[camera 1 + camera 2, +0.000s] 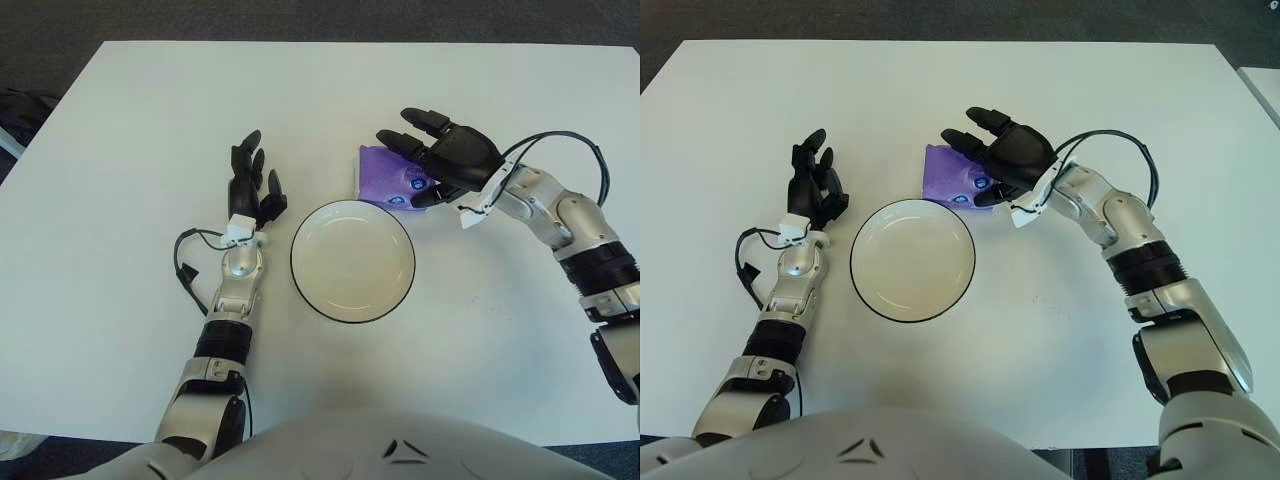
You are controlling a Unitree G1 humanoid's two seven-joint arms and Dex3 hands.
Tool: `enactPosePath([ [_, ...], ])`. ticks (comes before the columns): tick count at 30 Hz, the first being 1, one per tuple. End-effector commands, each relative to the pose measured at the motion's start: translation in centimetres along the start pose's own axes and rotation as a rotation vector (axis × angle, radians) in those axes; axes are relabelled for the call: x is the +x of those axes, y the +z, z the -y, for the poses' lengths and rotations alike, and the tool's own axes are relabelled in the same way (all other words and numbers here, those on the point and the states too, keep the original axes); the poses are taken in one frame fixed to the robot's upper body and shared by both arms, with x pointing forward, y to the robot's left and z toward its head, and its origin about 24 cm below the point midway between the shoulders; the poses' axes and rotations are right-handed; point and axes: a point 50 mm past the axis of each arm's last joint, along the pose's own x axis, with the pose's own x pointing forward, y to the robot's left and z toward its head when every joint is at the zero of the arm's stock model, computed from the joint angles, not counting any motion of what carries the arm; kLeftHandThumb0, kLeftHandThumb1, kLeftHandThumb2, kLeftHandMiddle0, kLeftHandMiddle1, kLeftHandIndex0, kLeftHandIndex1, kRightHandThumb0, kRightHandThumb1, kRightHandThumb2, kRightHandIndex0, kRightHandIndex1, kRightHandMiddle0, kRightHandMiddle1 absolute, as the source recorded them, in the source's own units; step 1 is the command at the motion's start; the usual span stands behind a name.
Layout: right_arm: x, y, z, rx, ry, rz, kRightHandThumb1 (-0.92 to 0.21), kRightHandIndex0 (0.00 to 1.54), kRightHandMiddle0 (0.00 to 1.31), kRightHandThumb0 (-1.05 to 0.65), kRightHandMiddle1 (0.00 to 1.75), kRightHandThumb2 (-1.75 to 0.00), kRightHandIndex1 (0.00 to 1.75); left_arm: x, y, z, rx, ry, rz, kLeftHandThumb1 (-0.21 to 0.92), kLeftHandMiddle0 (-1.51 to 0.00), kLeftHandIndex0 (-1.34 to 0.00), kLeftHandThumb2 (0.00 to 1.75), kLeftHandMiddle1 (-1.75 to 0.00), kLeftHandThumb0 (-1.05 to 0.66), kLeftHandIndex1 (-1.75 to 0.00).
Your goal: Put the tissue paper into the plate.
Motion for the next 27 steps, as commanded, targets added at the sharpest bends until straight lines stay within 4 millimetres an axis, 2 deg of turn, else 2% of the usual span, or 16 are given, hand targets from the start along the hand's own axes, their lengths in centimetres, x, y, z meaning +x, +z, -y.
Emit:
enactPosePath([
  [1,0.28,0.18,-0.08,-0.003,-0.002,0.013,-0.92,0.0,0.0,-1.05,0.0,-0.62,0.0,-2.65,-3.83,-0.58,0.033,0.006,-0.189,0.92,-0.38,0.0,0.8,-0.01,-0.73,-0.74],
  [27,1.25,0.78,-1.04,0.021,0.014,0.02,-0.92,0.0,0.0,-1.05,0.0,-0.55,0.0,-2.8,-3.94,-0.53,0.033,0.009,-0.182,0.92,-0.39,0.0,0.8,-0.01,-0.72,-0.75],
])
